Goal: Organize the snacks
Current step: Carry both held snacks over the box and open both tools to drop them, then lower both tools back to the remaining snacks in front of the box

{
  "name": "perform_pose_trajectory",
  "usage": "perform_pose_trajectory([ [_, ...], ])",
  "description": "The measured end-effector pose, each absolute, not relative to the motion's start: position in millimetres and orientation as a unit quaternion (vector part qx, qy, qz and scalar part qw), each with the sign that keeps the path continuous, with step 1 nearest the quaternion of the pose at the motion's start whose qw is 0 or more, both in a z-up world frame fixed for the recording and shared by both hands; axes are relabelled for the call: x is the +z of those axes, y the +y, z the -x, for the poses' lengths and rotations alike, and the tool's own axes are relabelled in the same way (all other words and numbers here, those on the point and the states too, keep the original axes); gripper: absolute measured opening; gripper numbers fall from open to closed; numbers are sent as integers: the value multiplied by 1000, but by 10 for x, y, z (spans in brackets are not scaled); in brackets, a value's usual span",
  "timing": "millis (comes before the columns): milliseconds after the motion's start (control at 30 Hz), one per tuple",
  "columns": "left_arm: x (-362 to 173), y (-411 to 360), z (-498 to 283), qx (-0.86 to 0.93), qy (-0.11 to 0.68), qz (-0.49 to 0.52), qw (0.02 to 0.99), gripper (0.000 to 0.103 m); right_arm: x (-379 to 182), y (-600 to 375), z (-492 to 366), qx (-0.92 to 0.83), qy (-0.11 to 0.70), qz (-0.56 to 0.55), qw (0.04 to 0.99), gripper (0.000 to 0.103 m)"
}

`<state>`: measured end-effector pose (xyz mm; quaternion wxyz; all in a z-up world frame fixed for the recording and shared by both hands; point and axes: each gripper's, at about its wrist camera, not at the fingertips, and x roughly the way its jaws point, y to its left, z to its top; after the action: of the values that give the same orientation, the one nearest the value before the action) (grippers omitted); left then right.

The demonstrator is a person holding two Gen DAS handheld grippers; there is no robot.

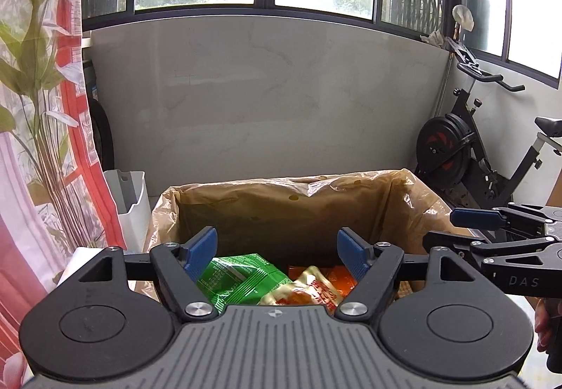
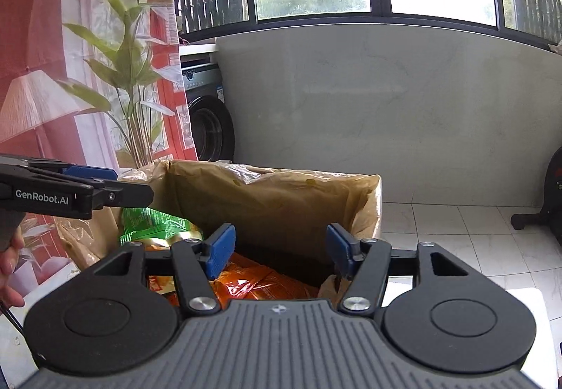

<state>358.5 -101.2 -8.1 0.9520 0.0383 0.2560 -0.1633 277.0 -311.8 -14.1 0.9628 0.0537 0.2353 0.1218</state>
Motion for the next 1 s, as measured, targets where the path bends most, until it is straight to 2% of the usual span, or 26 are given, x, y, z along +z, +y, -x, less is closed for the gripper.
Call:
perform_pose_trajectory([
  [467,-32,-412,-2940,-154,254,-12,955,81,-95,-3133,-2103,93,249,-70,961,61],
  [1000,-500,196,-2418,-139,262,-5,955,81,-341,-2870,-1614,77,260,-82,959,61],
])
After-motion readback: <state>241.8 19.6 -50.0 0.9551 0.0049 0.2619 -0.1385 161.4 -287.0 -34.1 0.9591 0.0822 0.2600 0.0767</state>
